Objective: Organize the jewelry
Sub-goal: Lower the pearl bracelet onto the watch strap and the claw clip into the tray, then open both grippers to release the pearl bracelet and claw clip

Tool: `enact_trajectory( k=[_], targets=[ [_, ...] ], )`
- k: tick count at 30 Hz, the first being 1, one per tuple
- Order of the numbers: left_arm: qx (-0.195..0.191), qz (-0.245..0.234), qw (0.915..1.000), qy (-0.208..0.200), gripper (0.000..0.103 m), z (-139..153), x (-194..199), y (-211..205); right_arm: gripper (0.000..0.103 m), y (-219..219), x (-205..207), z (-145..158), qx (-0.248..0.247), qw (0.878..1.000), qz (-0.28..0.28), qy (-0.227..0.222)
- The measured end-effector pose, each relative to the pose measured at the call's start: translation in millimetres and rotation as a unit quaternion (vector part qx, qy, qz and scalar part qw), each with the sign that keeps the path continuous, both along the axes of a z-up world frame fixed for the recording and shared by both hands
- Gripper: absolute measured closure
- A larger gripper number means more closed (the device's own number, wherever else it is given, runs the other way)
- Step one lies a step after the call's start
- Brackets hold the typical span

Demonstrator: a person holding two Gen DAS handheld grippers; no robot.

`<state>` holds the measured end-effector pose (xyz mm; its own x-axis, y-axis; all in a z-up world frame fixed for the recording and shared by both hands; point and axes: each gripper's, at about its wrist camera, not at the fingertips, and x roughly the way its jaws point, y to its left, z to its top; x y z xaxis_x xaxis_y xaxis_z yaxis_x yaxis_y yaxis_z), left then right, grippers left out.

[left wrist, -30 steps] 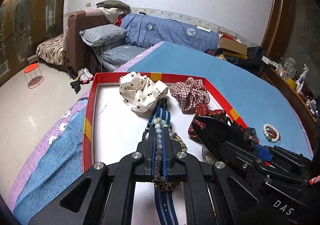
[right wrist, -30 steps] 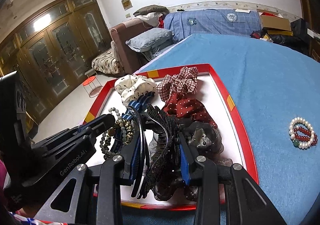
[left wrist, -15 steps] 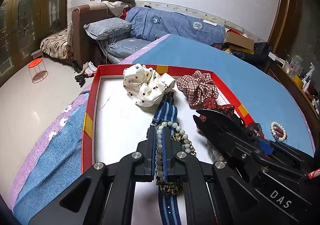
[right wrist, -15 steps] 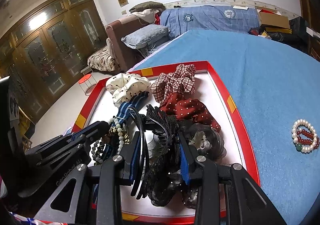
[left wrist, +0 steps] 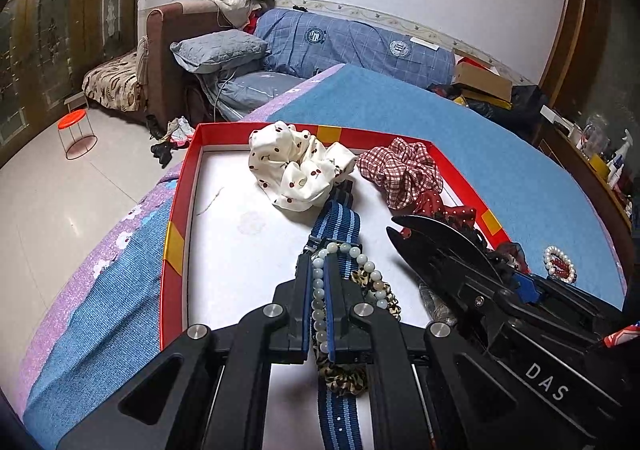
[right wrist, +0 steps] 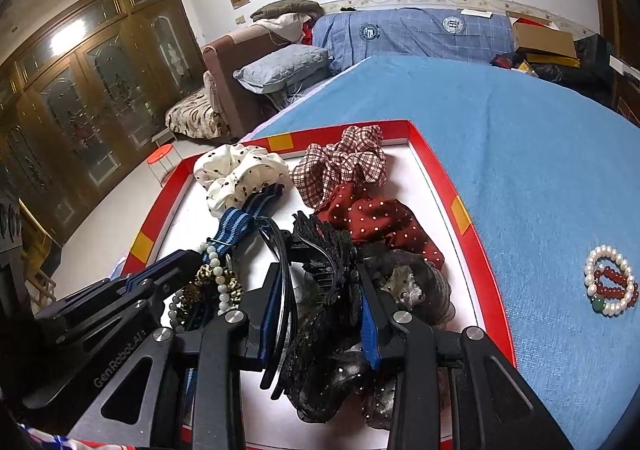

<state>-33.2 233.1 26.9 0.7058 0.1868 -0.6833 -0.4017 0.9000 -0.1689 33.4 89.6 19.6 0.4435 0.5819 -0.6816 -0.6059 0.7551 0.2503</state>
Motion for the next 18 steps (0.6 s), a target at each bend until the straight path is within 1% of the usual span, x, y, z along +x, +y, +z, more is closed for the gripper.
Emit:
enact_trajectory(
  k=[9, 18],
  targets=[
    [0.001, 0.001, 1.0000, 0.001, 0.098, -0.4, 1.2, 0.0, 0.065, 4.5, 0.2, -3.6, -0.010, 1.000, 0.002, -0.001],
    [0.000, 0.001, 1.0000, 0.000, 0.098, -0.2, 0.5, 0.5, 0.064, 3.0, 0.3, -2.9, -0.003, 1.000, 0.003, 0.001]
  ],
)
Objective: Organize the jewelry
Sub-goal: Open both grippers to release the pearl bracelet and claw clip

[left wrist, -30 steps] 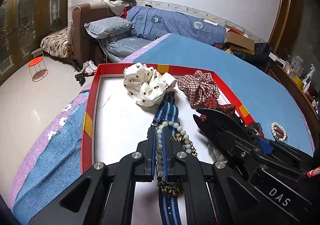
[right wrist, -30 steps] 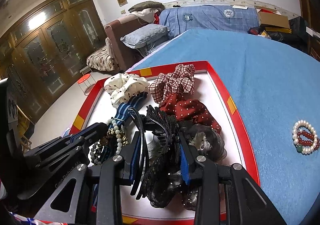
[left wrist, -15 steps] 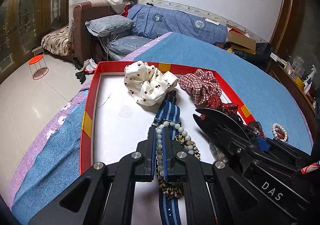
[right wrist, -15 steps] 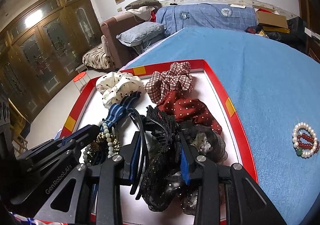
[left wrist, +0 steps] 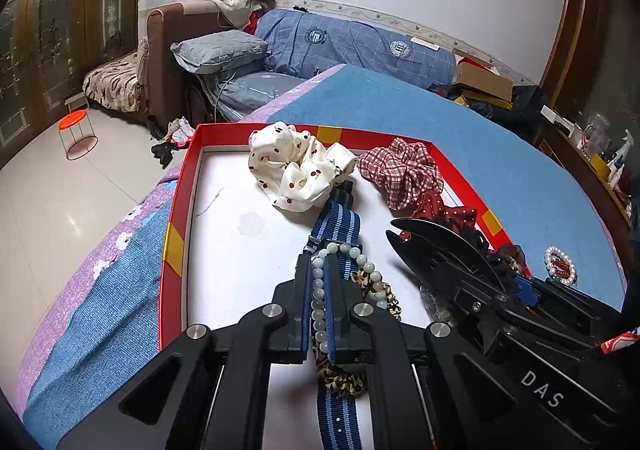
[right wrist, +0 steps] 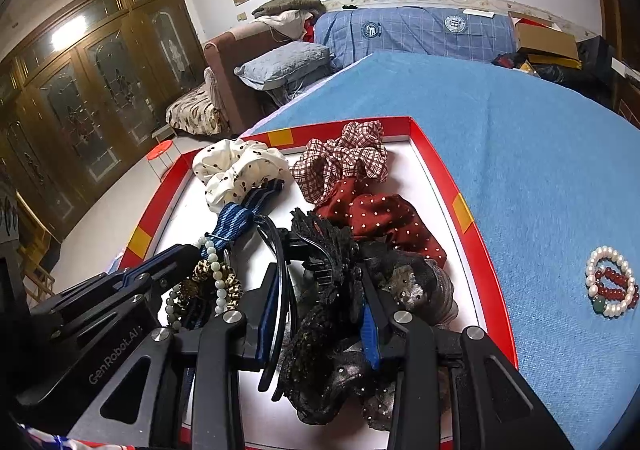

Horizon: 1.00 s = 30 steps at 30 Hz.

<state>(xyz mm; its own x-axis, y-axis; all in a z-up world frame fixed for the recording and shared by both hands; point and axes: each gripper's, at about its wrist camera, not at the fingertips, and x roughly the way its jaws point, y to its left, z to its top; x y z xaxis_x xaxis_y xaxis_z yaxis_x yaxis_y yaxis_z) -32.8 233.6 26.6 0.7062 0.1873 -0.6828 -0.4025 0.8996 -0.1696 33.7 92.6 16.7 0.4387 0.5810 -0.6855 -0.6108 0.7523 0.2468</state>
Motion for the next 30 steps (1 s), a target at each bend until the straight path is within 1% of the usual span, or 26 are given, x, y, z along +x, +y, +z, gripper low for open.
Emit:
enact_trajectory(
  k=[4, 10, 12, 14, 15, 21, 30],
  targets=[
    [0.000, 0.000, 1.0000, 0.000, 0.098, 0, 0, 0, 0.063, -2, -1, 2, 0.004, 1.000, 0.005, 0.002],
    [0.002, -0.003, 1.0000, 0.002, 0.097, 1, 0, 0, 0.058, -12, -2, 8, 0.027, 1.000, 0.011, 0.010],
    [0.002, -0.004, 1.0000, 0.004, 0.091, 1, -1, -1, 0.057, -15, -3, 10, 0.033, 0.999, 0.012, 0.013],
    [0.006, -0.003, 1.0000, 0.003, 0.077, 2, -2, -1, 0.057, -18, -4, 12, 0.039, 0.999, 0.016, 0.017],
    [0.008, -0.002, 1.0000, 0.001, 0.076, 3, -4, -2, 0.056, -20, -4, 13, 0.043, 0.999, 0.016, 0.019],
    [0.013, -0.003, 0.9999, -0.003, 0.076, 9, -8, -6, 0.055, -27, -6, 20, 0.071, 0.997, 0.024, 0.032],
    [0.019, -0.002, 0.9998, -0.005, 0.076, 16, -13, -12, 0.055, -39, -9, 31, 0.102, 0.994, 0.029, 0.037]
  ],
)
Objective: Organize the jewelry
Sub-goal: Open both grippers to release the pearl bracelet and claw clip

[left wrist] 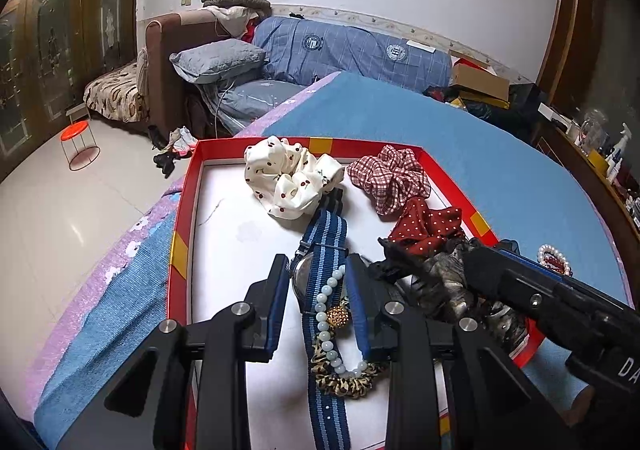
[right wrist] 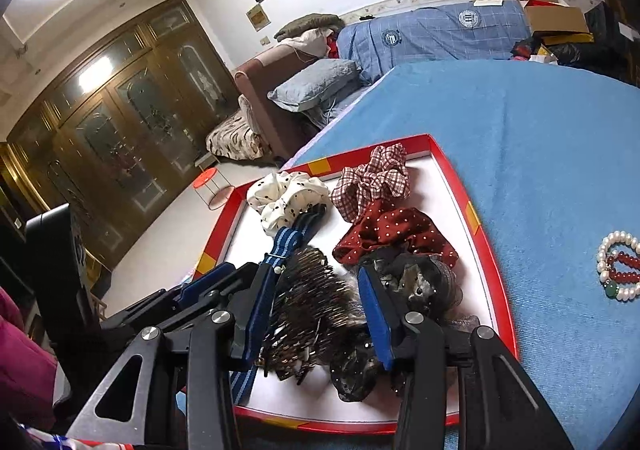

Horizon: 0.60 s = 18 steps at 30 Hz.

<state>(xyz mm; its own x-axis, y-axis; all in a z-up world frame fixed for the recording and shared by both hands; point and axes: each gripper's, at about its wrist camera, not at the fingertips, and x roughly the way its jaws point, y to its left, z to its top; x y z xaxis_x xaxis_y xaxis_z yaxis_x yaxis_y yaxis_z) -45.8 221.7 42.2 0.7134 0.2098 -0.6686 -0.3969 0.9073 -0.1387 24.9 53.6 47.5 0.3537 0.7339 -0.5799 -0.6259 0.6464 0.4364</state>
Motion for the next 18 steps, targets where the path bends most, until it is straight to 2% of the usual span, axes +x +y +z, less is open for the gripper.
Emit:
enact_trajectory(
  k=[9, 18],
  targets=[
    [0.009, -0.001, 1.0000, 0.001, 0.073, 6, -5, -7, 0.055, -15, -2, 7, 0.017, 1.000, -0.004, 0.000],
    [0.016, -0.010, 0.9998, -0.003, 0.072, 14, -6, -20, 0.055, -49, 2, 15, 0.053, 0.998, -0.023, 0.003]
  ],
)
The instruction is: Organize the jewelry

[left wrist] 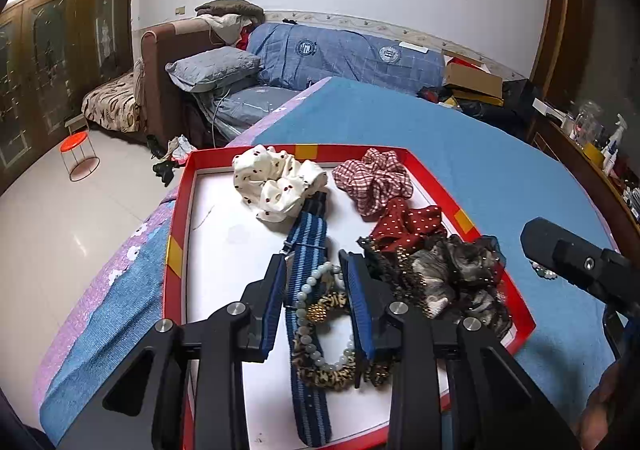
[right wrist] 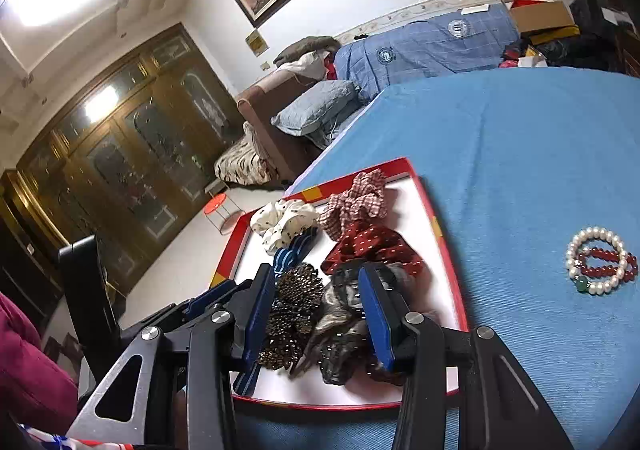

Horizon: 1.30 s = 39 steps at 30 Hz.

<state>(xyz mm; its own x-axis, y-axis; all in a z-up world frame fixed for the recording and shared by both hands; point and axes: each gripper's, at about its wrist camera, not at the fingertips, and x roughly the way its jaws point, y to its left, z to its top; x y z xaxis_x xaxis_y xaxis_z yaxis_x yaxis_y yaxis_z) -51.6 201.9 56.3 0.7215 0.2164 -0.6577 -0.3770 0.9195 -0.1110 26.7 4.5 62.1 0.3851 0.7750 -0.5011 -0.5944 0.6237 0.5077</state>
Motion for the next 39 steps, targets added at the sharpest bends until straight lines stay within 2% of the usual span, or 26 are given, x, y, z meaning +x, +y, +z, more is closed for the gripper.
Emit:
enact_trajectory(
  k=[5, 8, 14, 18, 24, 30, 32, 35, 39],
  targets=[
    [0.009, -0.004, 1.0000, -0.001, 0.068, 4, -3, -10, 0.055, -10, 3, -4, 0.009, 1.000, 0.000, 0.014],
    [0.015, -0.009, 0.9998, -0.004, 0.063, 6, -7, -18, 0.055, -13, -3, -2, 0.000, 1.000, -0.001, 0.000],
    [0.027, -0.022, 0.9994, 0.000, 0.063, 6, -13, -34, 0.051, -22, -17, -2, -0.018, 1.000, -0.010, -0.021],
    [0.028, -0.026, 0.9992, 0.010, 0.062, 0, -15, -39, 0.051, -32, -16, -5, -0.014, 1.000, -0.016, -0.012],
    [0.021, -0.010, 0.9993, 0.028, 0.062, -9, -15, -28, 0.051, -41, -15, -10, -0.014, 1.000, -0.021, -0.002],
    [0.030, 0.023, 0.9981, 0.048, 0.060, -17, -13, -10, 0.051, -26, -10, -22, -0.032, 0.999, 0.000, 0.020],
    [0.020, 0.024, 0.9980, 0.056, 0.060, -22, -11, -4, 0.051, -22, -9, -24, -0.032, 0.999, 0.006, 0.024],
    [-0.008, 0.024, 0.9987, 0.043, 0.060, -23, -15, 4, 0.051, -17, -8, -27, -0.039, 0.999, 0.002, 0.023],
    [-0.001, 0.014, 0.9999, 0.008, 0.059, -9, -30, -3, 0.051, -7, -2, -35, -0.058, 0.998, -0.001, 0.032]
  ],
)
